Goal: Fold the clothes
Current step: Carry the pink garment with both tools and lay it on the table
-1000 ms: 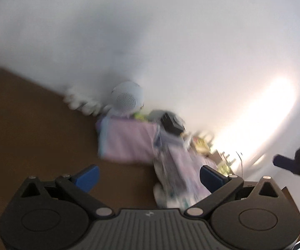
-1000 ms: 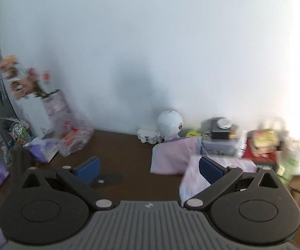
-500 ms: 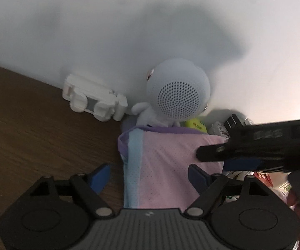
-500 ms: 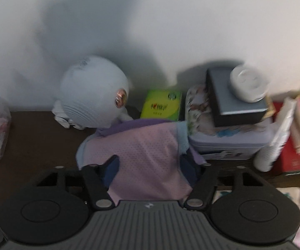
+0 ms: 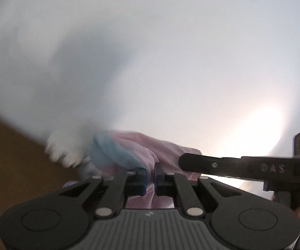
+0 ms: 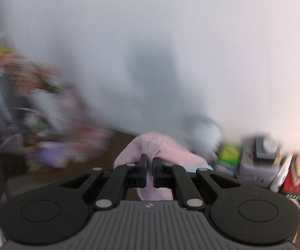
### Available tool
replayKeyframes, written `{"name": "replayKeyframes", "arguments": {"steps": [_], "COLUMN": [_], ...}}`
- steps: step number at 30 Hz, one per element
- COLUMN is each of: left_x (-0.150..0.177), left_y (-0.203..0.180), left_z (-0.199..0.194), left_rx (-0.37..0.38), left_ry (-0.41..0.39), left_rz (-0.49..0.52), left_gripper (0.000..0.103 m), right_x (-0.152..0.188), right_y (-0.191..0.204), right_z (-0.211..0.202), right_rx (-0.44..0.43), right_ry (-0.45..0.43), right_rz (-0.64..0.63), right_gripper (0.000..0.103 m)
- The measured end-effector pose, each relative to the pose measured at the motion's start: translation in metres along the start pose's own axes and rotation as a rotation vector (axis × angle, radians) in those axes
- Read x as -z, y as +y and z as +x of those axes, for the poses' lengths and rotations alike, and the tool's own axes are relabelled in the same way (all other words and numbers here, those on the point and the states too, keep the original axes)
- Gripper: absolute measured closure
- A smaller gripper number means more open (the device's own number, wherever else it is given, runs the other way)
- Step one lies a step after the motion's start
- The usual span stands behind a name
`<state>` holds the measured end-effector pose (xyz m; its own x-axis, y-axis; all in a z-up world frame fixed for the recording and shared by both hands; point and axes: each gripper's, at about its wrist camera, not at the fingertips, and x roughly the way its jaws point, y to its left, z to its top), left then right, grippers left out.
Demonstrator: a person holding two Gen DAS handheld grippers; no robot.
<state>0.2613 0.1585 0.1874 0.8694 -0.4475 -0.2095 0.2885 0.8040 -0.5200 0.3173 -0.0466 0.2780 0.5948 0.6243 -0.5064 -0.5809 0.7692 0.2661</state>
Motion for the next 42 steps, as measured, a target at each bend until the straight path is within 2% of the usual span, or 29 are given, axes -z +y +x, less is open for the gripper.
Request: {"name": "replayKeyframes", "arguments": {"steps": [2, 5, 7, 10, 12, 14, 17, 19, 20, 21, 22, 23, 24, 25, 27, 28, 29, 32, 35, 37, 40, 41, 42], "left_x": [-0.005, 0.006, 0.023, 0.06, 0.094, 0.138, 0.22, 0.263, 0.275, 0.281, 0.284, 0.287, 0.292, 0.298, 0.31, 0.317, 0.323, 0.335, 0.339, 0.345, 0.362, 0.366, 0.369], "left_y": [-0.047, -0.105, -0.132, -0.157, -0.158, -0.147, -0.122, -0.107, -0.104, -0.102, -0.104, -0.104, -0.103, -0.104, -0.111, -0.112, -0.112, -0.107, -0.106, -0.108, -0.127, -0.133, -0.138], "left_z": [-0.065, -0.146, -0.176, -0.194, -0.194, -0.18, -0.155, -0.162, -0.176, -0.199, -0.225, -0.246, -0.262, -0.276, -0.291, -0.29, -0.287, -0.272, -0.267, -0.259, -0.254, -0.251, -0.247], "left_rx": [0.072, 0.143, 0.155, 0.137, 0.101, 0.033, -0.136, -0.248, -0.27, -0.271, -0.256, -0.247, -0.248, -0.25, -0.234, -0.243, -0.262, -0.423, -0.435, -0.423, -0.442, -0.448, -0.453], "left_ry": [-0.067, -0.143, -0.149, -0.104, -0.038, 0.068, 0.239, 0.281, 0.279, 0.259, 0.22, 0.176, 0.15, 0.132, 0.152, 0.171, 0.187, 0.216, 0.224, 0.245, 0.273, 0.281, 0.287], "left_rz": [0.091, 0.154, 0.173, 0.198, 0.178, 0.135, 0.17, 0.182, 0.206, 0.222, 0.227, 0.219, 0.201, 0.18, 0.191, 0.209, 0.226, 0.203, 0.163, 0.189, 0.31, 0.346, 0.378], "left_gripper": [0.098, 0.098, 0.098, 0.098, 0.098, 0.098, 0.095, 0.087, 0.086, 0.081, 0.068, 0.056, 0.028, 0.014, 0.015, 0.015, 0.015, 0.016, 0.022, 0.029, 0.037, 0.041, 0.059], "right_x": [0.012, 0.032, 0.049, 0.088, 0.12, 0.17, 0.257, 0.315, 0.339, 0.363, 0.384, 0.399, 0.413, 0.424, 0.438, 0.445, 0.448, 0.461, 0.469, 0.474, 0.479, 0.481, 0.482], "right_y": [0.037, 0.073, 0.096, 0.108, 0.104, 0.083, 0.065, 0.055, 0.052, 0.055, 0.052, 0.047, 0.048, 0.059, 0.078, 0.085, 0.089, 0.092, 0.084, 0.081, 0.083, 0.084, 0.088], "right_z": [-0.088, -0.178, -0.233, -0.263, -0.269, -0.244, -0.201, -0.172, -0.168, -0.176, -0.194, -0.207, -0.219, -0.233, -0.254, -0.264, -0.268, -0.265, -0.25, -0.243, -0.232, -0.229, -0.227], "right_rx": [-0.034, -0.012, 0.009, 0.03, 0.035, 0.048, 0.203, 0.335, 0.366, 0.336, 0.254, 0.201, 0.173, 0.166, 0.188, 0.192, 0.193, 0.178, 0.196, 0.199, 0.18, 0.175, 0.183], "right_ry": [-0.095, -0.167, -0.201, -0.181, -0.156, -0.103, -0.035, 0.055, 0.081, 0.063, 0.019, -0.012, -0.025, -0.023, -0.049, -0.067, -0.071, -0.019, 0.025, 0.019, -0.025, -0.039, -0.042], "right_rz": [-0.069, -0.123, -0.153, -0.166, -0.121, -0.038, -0.023, -0.016, 0.02, 0.086, 0.177, 0.231, 0.233, 0.164, 0.03, -0.02, -0.04, -0.038, -0.017, -0.024, -0.03, -0.034, -0.059], "right_gripper": [0.099, 0.099, 0.099, 0.099, 0.099, 0.099, 0.095, 0.091, 0.091, 0.09, 0.077, 0.05, 0.04, 0.035, 0.031, 0.024, 0.022, 0.022, 0.023, 0.025, 0.026, 0.029, 0.033]}}
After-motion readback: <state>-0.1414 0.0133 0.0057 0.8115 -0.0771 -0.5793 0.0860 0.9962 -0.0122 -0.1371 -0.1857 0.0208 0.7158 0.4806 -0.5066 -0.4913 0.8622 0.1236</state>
